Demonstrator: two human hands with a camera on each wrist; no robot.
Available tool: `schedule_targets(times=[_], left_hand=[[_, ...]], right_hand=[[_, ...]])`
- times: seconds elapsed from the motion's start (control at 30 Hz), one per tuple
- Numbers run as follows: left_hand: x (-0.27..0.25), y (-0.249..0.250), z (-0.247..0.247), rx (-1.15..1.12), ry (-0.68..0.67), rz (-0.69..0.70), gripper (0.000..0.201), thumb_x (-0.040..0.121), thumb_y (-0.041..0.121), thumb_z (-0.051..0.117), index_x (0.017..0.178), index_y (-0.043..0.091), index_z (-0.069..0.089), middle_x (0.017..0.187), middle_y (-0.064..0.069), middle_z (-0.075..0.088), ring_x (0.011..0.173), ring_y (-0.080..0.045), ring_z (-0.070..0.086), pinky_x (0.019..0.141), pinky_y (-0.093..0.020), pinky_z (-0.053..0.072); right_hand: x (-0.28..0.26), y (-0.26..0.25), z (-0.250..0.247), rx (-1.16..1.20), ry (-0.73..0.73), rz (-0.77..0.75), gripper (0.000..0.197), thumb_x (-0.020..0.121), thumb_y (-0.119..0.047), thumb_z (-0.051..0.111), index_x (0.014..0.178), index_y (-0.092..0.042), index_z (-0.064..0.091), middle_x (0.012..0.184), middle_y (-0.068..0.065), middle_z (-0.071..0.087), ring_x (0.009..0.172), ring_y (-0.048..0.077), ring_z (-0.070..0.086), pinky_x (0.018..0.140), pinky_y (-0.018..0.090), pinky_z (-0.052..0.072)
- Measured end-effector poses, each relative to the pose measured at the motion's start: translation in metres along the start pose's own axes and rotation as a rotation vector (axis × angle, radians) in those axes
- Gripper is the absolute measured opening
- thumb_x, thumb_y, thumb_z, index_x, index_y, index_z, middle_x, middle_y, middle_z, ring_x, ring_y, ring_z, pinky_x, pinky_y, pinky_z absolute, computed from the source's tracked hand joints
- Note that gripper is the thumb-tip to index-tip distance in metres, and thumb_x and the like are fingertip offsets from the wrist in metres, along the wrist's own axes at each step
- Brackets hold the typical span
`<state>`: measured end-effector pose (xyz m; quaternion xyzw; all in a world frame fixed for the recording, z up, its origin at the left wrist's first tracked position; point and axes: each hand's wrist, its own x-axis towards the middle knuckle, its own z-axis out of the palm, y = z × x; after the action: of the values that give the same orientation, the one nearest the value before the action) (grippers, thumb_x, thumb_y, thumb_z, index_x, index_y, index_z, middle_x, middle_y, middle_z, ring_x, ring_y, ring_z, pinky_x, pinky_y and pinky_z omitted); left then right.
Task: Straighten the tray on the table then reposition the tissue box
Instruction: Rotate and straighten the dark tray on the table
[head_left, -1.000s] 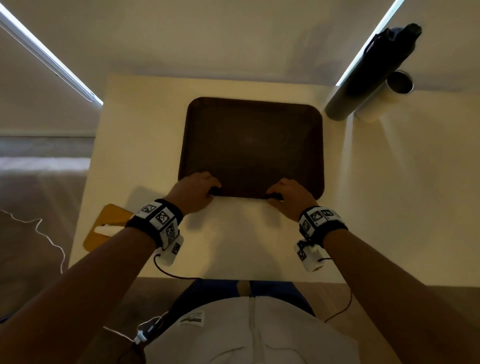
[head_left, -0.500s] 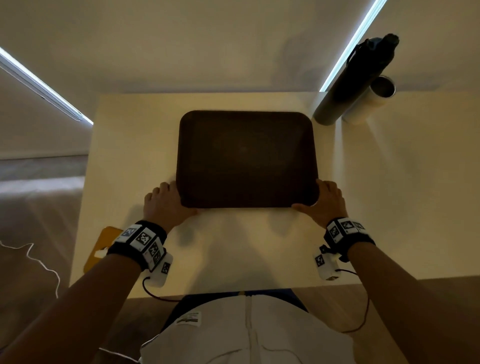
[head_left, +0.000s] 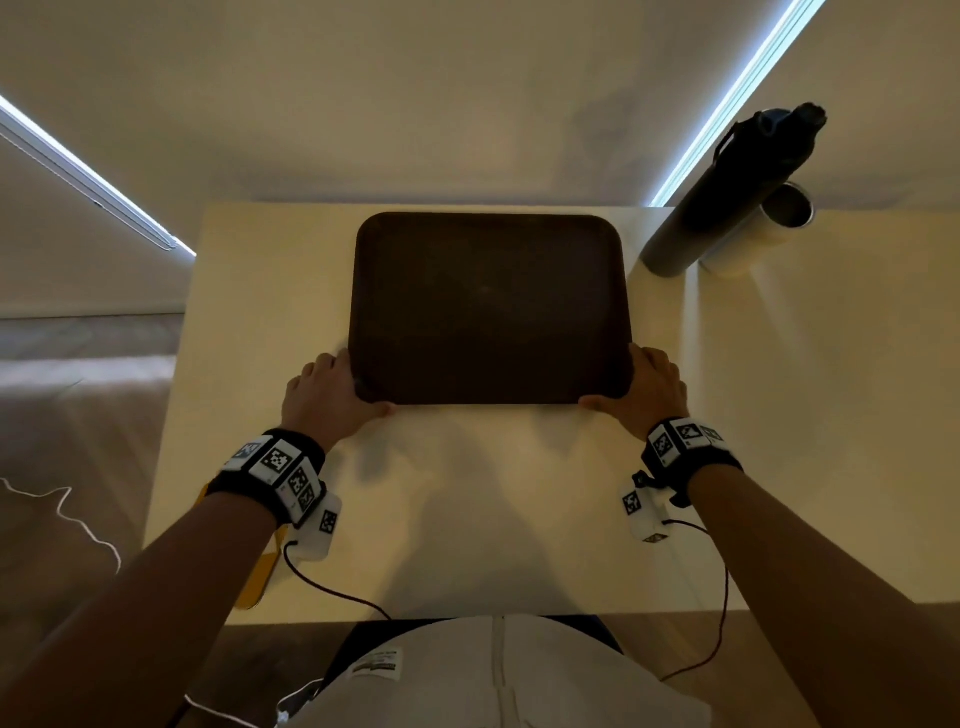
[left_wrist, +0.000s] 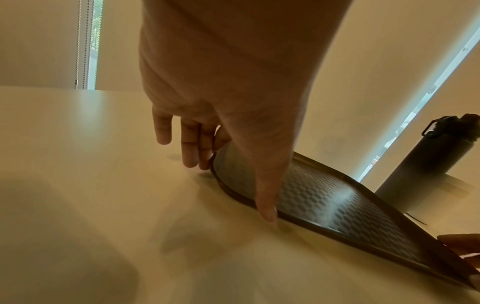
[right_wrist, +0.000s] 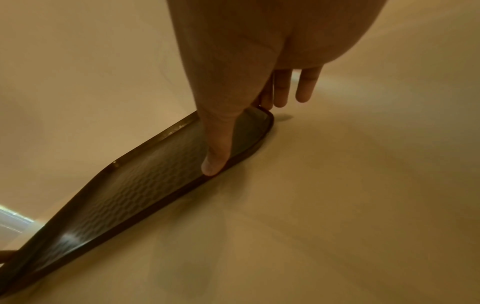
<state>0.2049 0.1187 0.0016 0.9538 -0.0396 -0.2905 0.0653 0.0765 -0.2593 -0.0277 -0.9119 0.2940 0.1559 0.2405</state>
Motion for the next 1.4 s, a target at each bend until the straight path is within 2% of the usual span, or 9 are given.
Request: schedule_targets(times=[0.23, 1.1, 1.2, 1.27, 1.4], left_hand=[[0.011, 0.002, -0.007, -0.023, -0.002, -0.003, 0.098, 0.087, 0.065, 0.089, 0.157, 0.010, 0.047, 0.151, -0.024, 0.060, 0.144, -0.046, 0.056, 0.121, -0.061, 0.048], [-0.007, -0.004, 0.006, -0.059, 0.001, -0.008, 0.106, 0.090, 0.064, 0.086, 0.167, 0.014, 0.035, 0.157, -0.023, 0.054, 0.149, -0.045, 0.052, 0.124, -0.061, 0.047], [-0.011, -0.004, 0.002, -0.061, -0.008, -0.007, 0.105, 0.091, 0.066, 0.084, 0.167, 0.014, 0.035, 0.158, -0.023, 0.054, 0.149, -0.045, 0.051, 0.124, -0.061, 0.047], [-0.016, -0.005, -0.003, -0.066, -0.002, 0.011, 0.104, 0.093, 0.068, 0.080, 0.169, 0.015, 0.034, 0.159, -0.023, 0.053, 0.150, -0.046, 0.050, 0.125, -0.062, 0.047], [-0.040, -0.016, -0.021, -0.126, 0.066, 0.038, 0.094, 0.101, 0.061, 0.076, 0.170, 0.012, 0.036, 0.170, -0.022, 0.046, 0.157, -0.045, 0.045, 0.128, -0.062, 0.043]], right_hand=[[0.008, -0.009, -0.004, 0.012, -0.002, 0.034, 0.098, 0.058, -0.057, 0.083, 0.139, -0.029, 0.034, 0.139, 0.010, 0.040, 0.129, 0.037, 0.035, 0.105, 0.055, 0.032], [-0.004, 0.003, 0.007, -0.006, -0.028, 0.032, 0.107, 0.062, -0.062, 0.078, 0.147, -0.026, 0.025, 0.146, 0.010, 0.033, 0.133, 0.038, 0.031, 0.110, 0.055, 0.027], [-0.005, 0.005, 0.005, -0.030, -0.030, 0.015, 0.107, 0.061, -0.067, 0.075, 0.147, -0.025, 0.026, 0.148, 0.010, 0.031, 0.135, 0.037, 0.028, 0.111, 0.056, 0.028], [-0.008, 0.004, 0.003, -0.049, -0.002, -0.015, 0.106, 0.063, -0.070, 0.072, 0.148, -0.024, 0.026, 0.153, 0.008, 0.024, 0.140, 0.036, 0.021, 0.114, 0.056, 0.023], [-0.020, -0.017, 0.000, -0.059, 0.054, -0.207, 0.095, 0.071, -0.065, 0.069, 0.148, -0.026, 0.028, 0.156, 0.003, 0.018, 0.143, 0.032, 0.012, 0.116, 0.052, 0.015]])
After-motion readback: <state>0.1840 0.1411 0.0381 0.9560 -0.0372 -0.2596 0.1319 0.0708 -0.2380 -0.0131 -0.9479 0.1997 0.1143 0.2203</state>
